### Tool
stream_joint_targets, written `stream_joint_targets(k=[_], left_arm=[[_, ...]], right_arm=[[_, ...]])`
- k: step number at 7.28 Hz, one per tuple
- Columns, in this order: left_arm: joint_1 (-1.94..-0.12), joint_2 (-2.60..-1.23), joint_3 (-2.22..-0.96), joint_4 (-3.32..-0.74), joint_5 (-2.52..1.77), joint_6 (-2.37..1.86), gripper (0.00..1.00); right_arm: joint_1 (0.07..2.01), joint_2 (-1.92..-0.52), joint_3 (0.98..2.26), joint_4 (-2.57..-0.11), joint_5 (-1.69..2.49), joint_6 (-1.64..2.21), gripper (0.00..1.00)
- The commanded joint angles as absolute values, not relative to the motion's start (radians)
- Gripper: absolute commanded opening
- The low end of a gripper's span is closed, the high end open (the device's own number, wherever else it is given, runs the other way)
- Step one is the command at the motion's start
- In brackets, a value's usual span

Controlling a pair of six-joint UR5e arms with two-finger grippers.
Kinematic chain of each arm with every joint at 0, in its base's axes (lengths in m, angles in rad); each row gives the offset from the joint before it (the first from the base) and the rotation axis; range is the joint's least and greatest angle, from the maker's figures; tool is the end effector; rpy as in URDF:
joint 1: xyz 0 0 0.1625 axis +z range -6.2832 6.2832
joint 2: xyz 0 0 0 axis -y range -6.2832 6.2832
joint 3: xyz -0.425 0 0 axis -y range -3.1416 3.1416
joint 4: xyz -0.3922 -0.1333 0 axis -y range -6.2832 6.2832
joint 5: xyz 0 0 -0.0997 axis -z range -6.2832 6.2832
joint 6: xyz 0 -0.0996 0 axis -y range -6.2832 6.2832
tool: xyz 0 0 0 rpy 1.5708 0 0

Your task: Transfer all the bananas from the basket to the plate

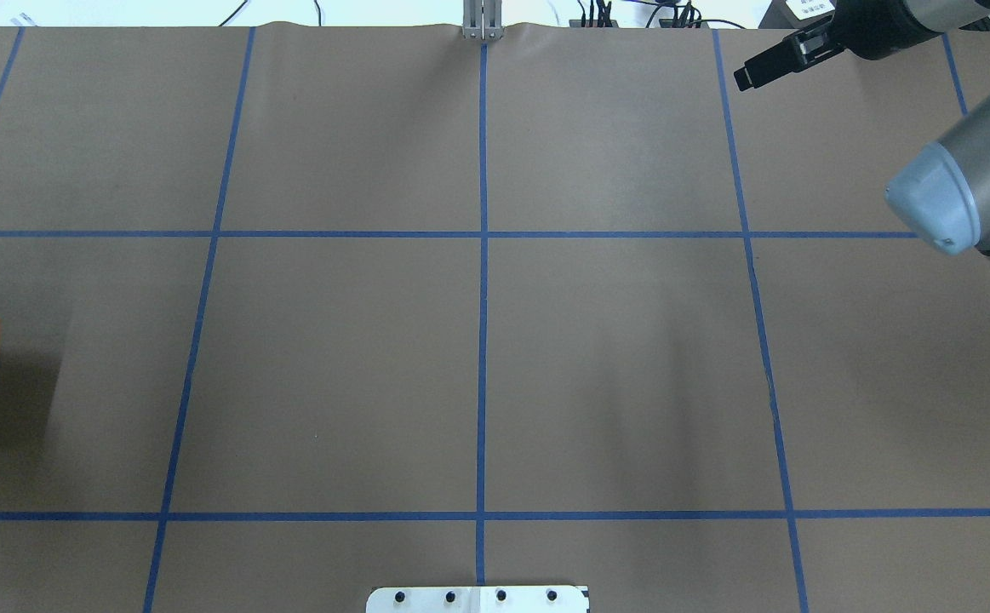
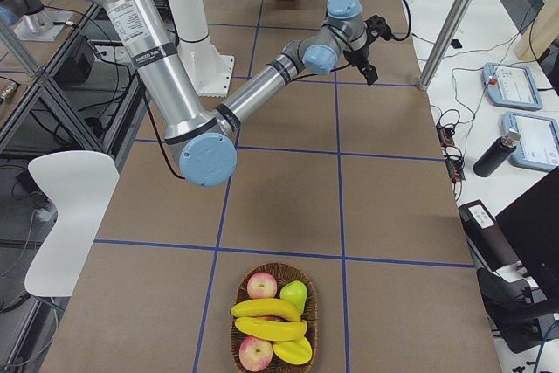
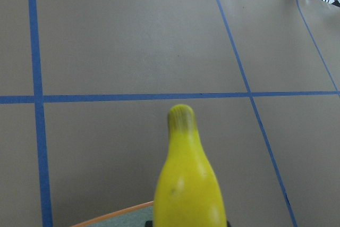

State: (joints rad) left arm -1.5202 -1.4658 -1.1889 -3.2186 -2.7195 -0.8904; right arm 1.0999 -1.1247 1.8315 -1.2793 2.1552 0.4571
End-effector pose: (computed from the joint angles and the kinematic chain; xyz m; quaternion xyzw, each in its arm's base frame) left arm -0.0232 -0.3809 0.6935 0.2044 0.6137 -0.0141 0.7625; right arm -0.2049 -0.5751 0.2524 0.2967 -0.4313 -0.1437 0.8398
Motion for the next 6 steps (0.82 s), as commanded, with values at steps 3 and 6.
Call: stream_joint_targets(k=[3, 6], left_arm=[[-1.519, -1.500, -1.196, -3.217, -2.675, -0.943, 0.29], [-1.519, -1.511, -1.220, -3.224, -2.674, -0.999, 0.29]], right_arm=[[1.098, -1.126, 1.830, -1.279, 2.155, 0.457, 0.99], [1.097, -1.126, 1.832, -1.279, 2.155, 0.457, 0.99]])
